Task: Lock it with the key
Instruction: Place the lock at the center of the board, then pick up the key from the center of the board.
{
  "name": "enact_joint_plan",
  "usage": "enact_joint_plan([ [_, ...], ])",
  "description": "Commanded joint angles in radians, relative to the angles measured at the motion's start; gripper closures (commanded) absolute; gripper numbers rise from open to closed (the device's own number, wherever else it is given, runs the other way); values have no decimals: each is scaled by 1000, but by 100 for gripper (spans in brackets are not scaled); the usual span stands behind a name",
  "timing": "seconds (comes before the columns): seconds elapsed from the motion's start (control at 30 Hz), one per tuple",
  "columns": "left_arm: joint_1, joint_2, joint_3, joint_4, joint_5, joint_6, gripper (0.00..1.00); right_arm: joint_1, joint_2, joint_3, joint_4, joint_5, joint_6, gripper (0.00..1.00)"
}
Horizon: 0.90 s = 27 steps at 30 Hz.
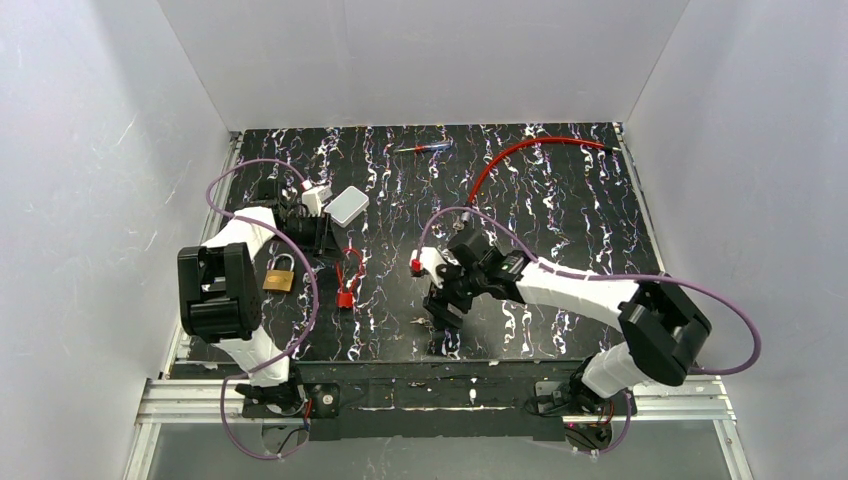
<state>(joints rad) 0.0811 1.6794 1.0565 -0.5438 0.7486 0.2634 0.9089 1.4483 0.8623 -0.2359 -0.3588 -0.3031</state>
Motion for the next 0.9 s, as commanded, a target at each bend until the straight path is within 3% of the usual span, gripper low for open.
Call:
enact_joint_plan([
  [0.0, -1, 6, 29, 2, -35, -1, 71, 38, 54, 61, 23, 66, -25, 17],
  [0.3, 5, -210, 48, -30, -85, -85, 30, 151, 176, 115, 20, 222, -65, 24],
  [0.37, 16, -346, 63, -63, -94, -145, 2, 188, 231, 143, 13, 264, -69, 27],
  [0.47, 27, -549, 52, -69, -79, -219, 2, 215, 290, 176, 27, 325, -71, 32],
  [0.57, 30, -621, 33, -14, -29, -336, 2, 217, 322, 190, 1, 321, -82, 49],
  [0.87, 32, -559, 91, -19, -23, -370, 2, 207, 275, 148, -86, 274, -85, 47],
])
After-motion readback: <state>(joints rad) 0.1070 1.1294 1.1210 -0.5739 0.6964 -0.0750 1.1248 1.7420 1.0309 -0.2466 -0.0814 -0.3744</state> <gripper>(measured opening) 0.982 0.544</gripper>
